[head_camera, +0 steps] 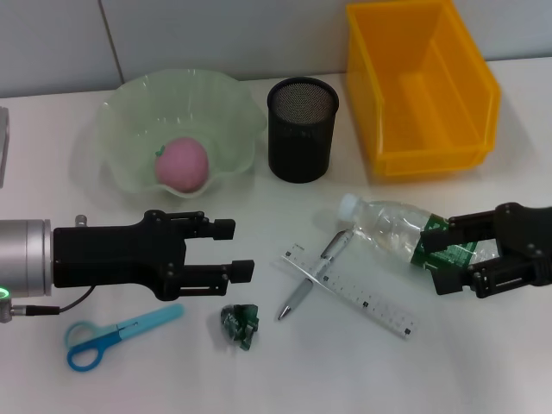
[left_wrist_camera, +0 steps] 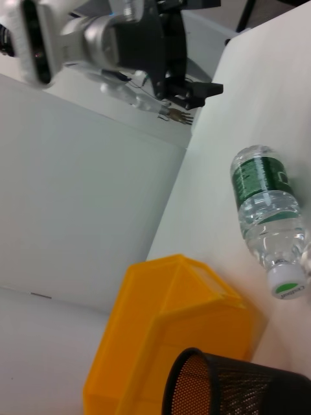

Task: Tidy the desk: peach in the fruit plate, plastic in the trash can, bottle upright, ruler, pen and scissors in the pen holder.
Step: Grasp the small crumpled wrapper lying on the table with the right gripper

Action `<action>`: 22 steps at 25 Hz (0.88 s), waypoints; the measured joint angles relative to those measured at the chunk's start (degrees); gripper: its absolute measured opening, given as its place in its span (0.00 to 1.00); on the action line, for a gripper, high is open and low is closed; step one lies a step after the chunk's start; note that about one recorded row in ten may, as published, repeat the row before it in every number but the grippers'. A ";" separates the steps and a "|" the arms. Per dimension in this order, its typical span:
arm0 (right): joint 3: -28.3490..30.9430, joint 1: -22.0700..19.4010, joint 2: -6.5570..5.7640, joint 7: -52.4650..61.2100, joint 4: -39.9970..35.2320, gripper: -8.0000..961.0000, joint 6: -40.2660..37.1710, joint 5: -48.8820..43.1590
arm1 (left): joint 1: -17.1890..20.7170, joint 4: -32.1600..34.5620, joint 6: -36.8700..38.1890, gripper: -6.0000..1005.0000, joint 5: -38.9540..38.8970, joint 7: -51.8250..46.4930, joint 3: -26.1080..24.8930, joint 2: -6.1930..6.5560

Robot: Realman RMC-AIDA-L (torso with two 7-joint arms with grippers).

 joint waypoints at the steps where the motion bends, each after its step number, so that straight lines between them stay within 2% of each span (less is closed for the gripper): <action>1: -0.45 1.55 -0.43 0.80 -0.32 0.81 -0.18 -1.72 | -0.08 0.00 -0.03 0.72 0.39 0.34 0.04 -0.01; 6: -2.48 7.62 -2.02 3.36 -0.69 0.81 -1.23 -6.57 | 0.04 0.01 -0.50 0.72 0.90 1.41 -0.48 0.36; 8: -4.25 9.42 -2.18 3.98 -0.92 0.81 -1.37 -6.88 | 0.37 -0.16 -1.10 0.72 1.07 1.72 -0.61 0.93; 11: -8.28 12.00 -2.08 4.62 -1.15 0.81 -0.97 -6.94 | 0.53 -0.25 -1.46 0.72 1.12 1.81 -0.62 1.07; 13: -10.86 13.37 -1.51 4.66 -1.17 0.81 -0.43 -6.95 | 1.38 -0.66 -2.21 0.72 1.19 2.33 -0.64 1.29; 14: -12.20 14.07 -1.04 4.66 -1.17 0.81 -0.02 -6.96 | 1.38 -0.66 -2.21 0.72 1.19 2.33 -0.64 1.29; 15: -14.52 15.13 0.04 4.47 -1.21 0.81 1.09 -6.96 | 1.80 -0.59 -2.22 0.72 1.19 2.50 -0.64 1.31; 16: -14.52 15.13 0.04 4.47 -1.21 0.81 1.09 -6.96 | 1.80 -0.59 -2.22 0.72 1.19 2.50 -0.64 1.31; 17: -15.87 15.55 0.63 4.20 -1.21 0.81 1.71 -6.96 | 2.16 -0.46 -2.22 0.72 1.21 2.63 -0.64 1.36; 19: -18.40 16.08 1.92 3.69 -1.30 0.81 3.54 -6.96 | 2.64 -0.63 -2.22 0.72 1.79 2.63 -0.64 2.45; 22: -21.20 16.29 3.66 2.76 -1.25 0.81 6.49 -6.97 | 2.88 -1.15 -2.22 0.72 2.44 2.64 -0.64 3.20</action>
